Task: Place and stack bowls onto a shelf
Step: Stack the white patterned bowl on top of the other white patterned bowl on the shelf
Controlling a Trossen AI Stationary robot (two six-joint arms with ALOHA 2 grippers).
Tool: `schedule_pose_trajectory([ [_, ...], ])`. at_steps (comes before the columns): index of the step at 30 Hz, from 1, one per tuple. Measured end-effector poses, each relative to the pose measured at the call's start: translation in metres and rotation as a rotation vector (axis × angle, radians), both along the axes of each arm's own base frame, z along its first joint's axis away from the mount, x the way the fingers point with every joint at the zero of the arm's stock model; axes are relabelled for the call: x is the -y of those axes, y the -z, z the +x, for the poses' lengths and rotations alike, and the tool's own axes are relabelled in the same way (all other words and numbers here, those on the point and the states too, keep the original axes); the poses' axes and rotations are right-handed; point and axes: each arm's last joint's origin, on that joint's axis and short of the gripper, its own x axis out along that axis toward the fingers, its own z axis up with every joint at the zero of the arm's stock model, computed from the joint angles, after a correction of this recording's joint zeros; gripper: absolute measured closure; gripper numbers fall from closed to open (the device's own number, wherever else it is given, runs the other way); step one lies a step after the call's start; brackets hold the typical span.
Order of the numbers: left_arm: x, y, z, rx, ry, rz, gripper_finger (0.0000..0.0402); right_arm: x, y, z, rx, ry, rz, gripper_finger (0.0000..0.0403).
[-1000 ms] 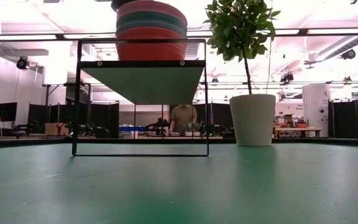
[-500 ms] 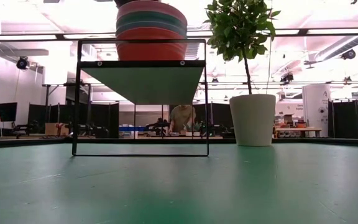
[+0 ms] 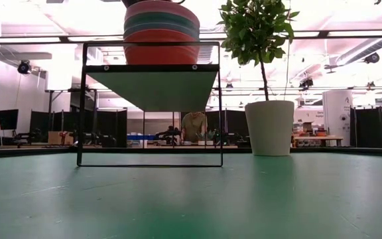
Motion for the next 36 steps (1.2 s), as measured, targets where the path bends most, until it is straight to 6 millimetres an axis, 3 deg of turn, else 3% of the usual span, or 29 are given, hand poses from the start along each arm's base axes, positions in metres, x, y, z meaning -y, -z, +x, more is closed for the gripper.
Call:
schedule_pose_trajectory([
  [8,0.006,-0.002,-0.002,-0.003,0.003,-0.01,0.0229,0.0,0.0,0.0,-0.01,0.01,0.02,0.0197],
  [21,0.03,-0.031,-0.046,0.019,-0.089,-0.09,0.023,-0.001,-0.002,0.001,0.023,0.005,0.026,0.0197],
  [26,0.042,-0.028,-0.063,0.026,-0.128,-0.224,0.0242,-0.001,0.005,0.002,0.029,0.013,0.052,0.0197],
  [32,0.067,-0.021,-0.081,0.219,-0.241,-0.37,0.0253,-0.002,0.006,0.003,0.006,0.044,0.117,0.0197],
  [36,0.091,-0.005,-0.092,0.316,-0.231,-0.426,0.0255,0.0,0.006,0.003,0.001,0.102,0.148,0.0197],
])
